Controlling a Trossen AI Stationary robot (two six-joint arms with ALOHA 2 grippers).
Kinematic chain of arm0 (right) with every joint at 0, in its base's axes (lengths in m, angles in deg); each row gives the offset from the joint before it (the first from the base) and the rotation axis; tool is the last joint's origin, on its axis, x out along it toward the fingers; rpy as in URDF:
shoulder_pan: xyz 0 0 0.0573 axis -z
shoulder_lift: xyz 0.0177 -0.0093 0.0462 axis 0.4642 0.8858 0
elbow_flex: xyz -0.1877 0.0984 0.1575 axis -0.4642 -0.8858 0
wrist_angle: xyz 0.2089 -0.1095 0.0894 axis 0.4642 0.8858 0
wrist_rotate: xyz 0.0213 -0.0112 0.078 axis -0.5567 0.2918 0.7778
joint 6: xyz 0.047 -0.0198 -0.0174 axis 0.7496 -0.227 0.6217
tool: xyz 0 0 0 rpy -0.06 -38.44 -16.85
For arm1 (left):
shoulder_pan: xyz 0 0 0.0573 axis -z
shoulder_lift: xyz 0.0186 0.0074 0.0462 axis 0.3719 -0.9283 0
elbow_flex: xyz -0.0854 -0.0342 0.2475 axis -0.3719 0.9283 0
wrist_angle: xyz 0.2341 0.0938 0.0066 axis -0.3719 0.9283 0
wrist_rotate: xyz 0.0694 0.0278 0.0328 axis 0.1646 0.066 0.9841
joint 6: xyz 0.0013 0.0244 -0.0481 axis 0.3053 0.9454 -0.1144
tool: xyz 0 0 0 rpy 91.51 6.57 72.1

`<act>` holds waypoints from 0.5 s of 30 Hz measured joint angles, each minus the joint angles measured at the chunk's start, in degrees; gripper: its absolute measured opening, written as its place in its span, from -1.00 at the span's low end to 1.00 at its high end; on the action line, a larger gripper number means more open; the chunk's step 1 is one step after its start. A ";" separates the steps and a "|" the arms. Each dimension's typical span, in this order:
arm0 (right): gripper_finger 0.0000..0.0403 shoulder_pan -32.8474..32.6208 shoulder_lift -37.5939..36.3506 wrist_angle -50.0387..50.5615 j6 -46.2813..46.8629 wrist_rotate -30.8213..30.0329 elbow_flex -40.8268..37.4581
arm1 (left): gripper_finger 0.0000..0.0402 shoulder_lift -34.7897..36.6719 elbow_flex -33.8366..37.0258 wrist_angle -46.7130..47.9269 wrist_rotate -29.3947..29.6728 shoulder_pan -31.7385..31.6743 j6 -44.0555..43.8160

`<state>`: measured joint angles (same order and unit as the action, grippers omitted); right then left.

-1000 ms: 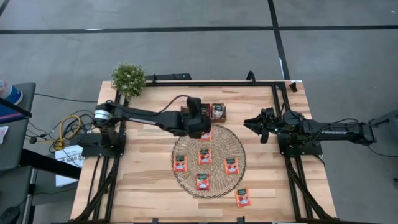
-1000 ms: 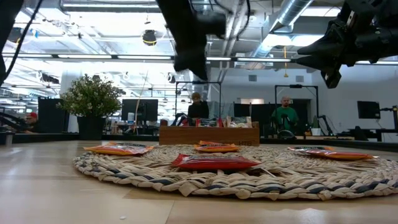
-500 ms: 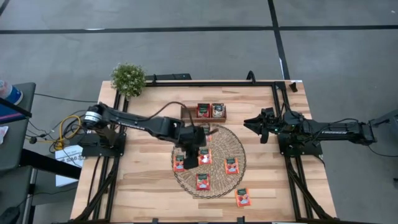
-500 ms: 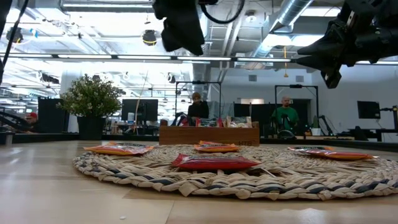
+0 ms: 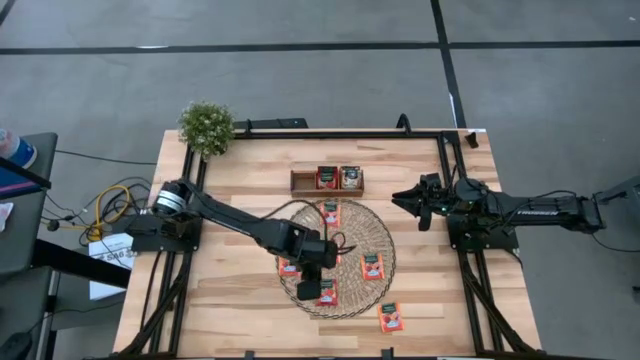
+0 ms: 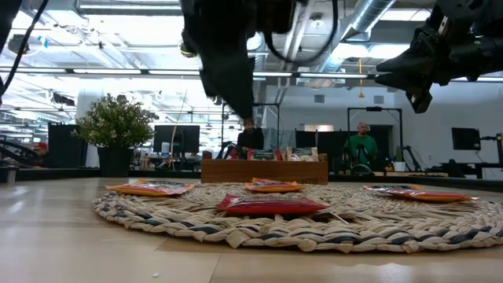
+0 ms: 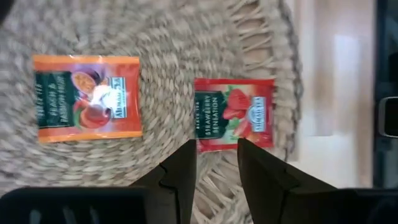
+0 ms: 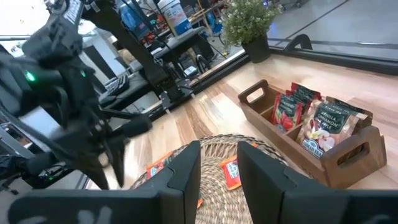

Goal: Pick & Place Tea
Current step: Put the red tea bag into the middle section of the wooden organizer

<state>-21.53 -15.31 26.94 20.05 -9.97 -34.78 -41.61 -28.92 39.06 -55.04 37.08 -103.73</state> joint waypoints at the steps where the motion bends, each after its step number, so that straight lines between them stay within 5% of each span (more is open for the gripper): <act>1: -0.52 -0.01 0.02 0.03 -0.03 0.02 0.00 | -0.46 -0.82 0.00 -0.26 0.05 0.16 -0.14; 15: -0.52 0.00 0.00 0.21 -0.23 -0.02 0.00 | -0.46 -6.64 0.05 -1.76 6.27 3.62 -4.11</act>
<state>-21.53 -15.31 27.16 19.82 -9.99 -34.78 -48.25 -28.87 37.30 -48.77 40.70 -107.84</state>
